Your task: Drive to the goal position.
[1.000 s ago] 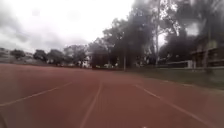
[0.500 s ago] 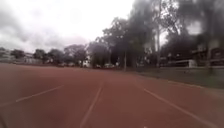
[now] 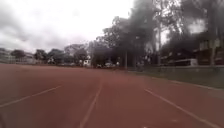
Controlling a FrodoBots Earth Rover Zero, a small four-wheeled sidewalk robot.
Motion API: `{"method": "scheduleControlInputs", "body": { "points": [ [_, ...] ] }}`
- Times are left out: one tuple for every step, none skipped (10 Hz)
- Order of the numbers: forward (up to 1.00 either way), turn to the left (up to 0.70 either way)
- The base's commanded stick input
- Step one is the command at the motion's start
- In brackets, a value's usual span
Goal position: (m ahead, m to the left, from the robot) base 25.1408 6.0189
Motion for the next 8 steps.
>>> {"method": "scheduleControlInputs", "body": {
  "points": [
    [0.67,0.00],
    [0.67,0.00],
    [0.67,0.00],
    [0.67,0.00],
    [0.67,0.00],
    [0.67,0.00],
    [0.67,0.00],
    [0.67,0.00]
  ]
}}
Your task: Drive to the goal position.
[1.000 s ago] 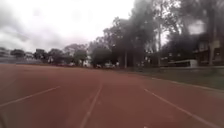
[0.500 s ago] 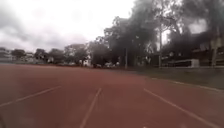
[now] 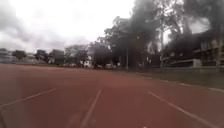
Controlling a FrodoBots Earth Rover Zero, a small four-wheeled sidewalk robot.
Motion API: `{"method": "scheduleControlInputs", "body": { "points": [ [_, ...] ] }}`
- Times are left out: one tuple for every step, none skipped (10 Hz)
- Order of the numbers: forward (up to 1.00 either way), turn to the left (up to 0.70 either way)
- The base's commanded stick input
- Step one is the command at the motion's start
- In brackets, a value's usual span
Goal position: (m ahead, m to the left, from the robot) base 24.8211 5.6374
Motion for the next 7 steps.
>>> {"method": "scheduleControlInputs", "body": {
  "points": [
    [0.67,0.00],
    [0.67,0.00],
    [0.67,0.00],
    [0.67,0.00],
    [0.67,0.00],
    [0.67,0.00],
    [0.67,0.00]
  ]
}}
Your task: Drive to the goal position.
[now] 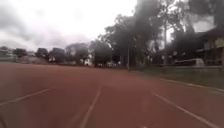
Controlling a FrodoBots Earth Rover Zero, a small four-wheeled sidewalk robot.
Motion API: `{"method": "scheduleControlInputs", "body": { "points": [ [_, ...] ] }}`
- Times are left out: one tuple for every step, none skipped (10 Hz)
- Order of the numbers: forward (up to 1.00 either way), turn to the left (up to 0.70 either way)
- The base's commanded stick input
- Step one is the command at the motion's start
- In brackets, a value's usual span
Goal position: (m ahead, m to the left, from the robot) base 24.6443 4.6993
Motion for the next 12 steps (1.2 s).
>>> {"method": "scheduleControlInputs", "body": {
  "points": [
    [0.67,0.00],
    [0.67,0.00],
    [0.67,0.00],
    [0.67,0.00],
    [0.67,0.00],
    [0.67,0.00],
    [0.67,0.00],
    [0.67,0.00],
    [0.67,0.00],
    [0.67,0.00],
    [0.67,0.00],
    [0.67,0.00]
  ]
}}
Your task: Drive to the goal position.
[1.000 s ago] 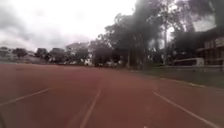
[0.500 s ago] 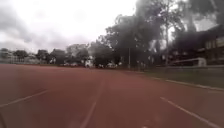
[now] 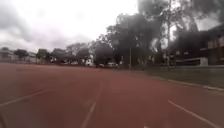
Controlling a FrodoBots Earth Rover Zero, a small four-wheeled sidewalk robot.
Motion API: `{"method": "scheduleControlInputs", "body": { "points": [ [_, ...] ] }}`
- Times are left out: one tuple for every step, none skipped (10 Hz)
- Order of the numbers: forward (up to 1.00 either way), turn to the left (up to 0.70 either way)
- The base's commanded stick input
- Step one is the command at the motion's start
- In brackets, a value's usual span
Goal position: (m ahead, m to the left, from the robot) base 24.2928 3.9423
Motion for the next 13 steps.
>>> {"method": "scheduleControlInputs", "body": {
  "points": [
    [0.67,0.00],
    [0.67,0.00],
    [0.67,0.00],
    [0.67,0.00],
    [0.67,0.00],
    [0.67,0.00],
    [0.67,0.00],
    [0.67,0.00],
    [0.67,0.00],
    [0.67,0.00],
    [0.67,0.00],
    [0.67,0.00],
    [0.67,0.00]
  ]
}}
